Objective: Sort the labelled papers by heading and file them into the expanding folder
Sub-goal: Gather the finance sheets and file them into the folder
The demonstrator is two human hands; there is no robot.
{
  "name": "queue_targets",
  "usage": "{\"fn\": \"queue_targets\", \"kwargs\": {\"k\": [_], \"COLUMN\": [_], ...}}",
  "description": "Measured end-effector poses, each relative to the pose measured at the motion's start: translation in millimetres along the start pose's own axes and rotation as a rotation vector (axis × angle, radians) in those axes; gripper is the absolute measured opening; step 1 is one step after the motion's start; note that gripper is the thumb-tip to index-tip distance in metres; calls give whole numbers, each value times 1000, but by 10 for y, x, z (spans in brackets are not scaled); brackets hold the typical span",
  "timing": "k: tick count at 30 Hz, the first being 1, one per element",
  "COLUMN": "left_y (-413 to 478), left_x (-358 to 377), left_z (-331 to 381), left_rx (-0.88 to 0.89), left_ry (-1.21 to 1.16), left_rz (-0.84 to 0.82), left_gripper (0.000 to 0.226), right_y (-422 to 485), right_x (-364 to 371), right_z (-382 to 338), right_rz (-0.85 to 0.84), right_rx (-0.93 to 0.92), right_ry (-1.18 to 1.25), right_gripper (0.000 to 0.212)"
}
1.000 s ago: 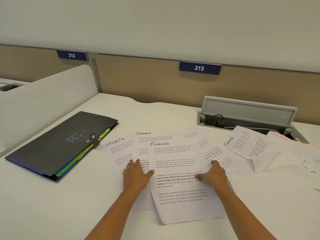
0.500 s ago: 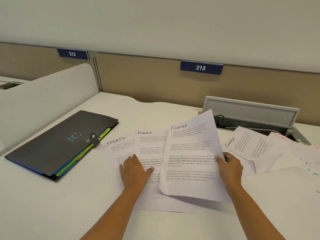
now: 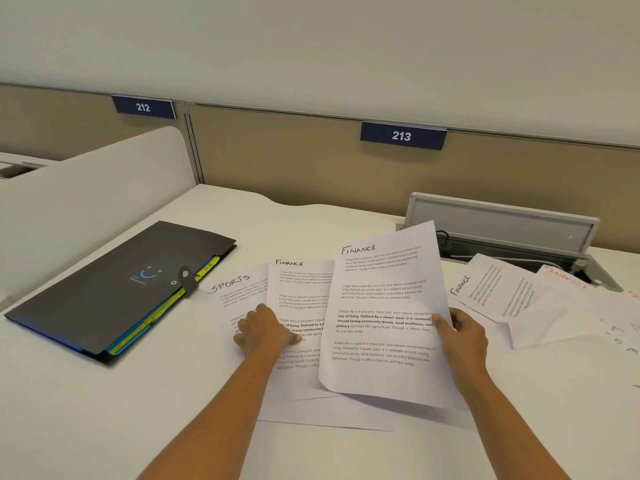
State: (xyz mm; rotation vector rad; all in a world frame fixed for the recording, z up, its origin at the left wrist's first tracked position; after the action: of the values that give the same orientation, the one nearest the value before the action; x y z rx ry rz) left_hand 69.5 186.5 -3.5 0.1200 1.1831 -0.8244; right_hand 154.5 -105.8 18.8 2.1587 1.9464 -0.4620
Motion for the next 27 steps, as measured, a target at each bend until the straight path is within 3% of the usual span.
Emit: {"fn": "queue_targets", "kwargs": {"k": [4, 9, 13, 19, 27], "left_y": [-48, -99, -85, -169, -253], "left_x": [-31, -105, -145, -221, -366], "left_z": [-13, -127, -238, -391, -573], "left_rx": [54, 107, 137, 44, -13], "left_ry": [45, -330, -587, -1073, -1178], "left_rz": [145, 251, 140, -172, -269], "left_gripper": [51, 27, 19, 16, 16], "right_y": [-3, -9, -71, -219, -369], "right_x": [43, 136, 316, 635, 907], "right_z": [14, 66, 90, 3, -197], "right_rz": [-22, -89, -189, -342, -426], "right_rx": [12, 52, 118, 115, 79], "right_ry": [42, 142, 231, 202, 164], "right_gripper": [26, 18, 12, 6, 28]}}
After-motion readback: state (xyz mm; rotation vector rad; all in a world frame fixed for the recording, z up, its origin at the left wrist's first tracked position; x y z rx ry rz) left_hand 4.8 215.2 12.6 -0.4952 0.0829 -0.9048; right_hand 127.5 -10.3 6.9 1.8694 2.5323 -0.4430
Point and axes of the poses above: each hand's wrist, its own y-axis towards the middle knuckle, its own x-axis out of the palm, z = x × y, the point moved 4 cm from there along y, towards the middle knuckle, and after that the axes turned 3 degrees about -z, right-handed, at the moved point
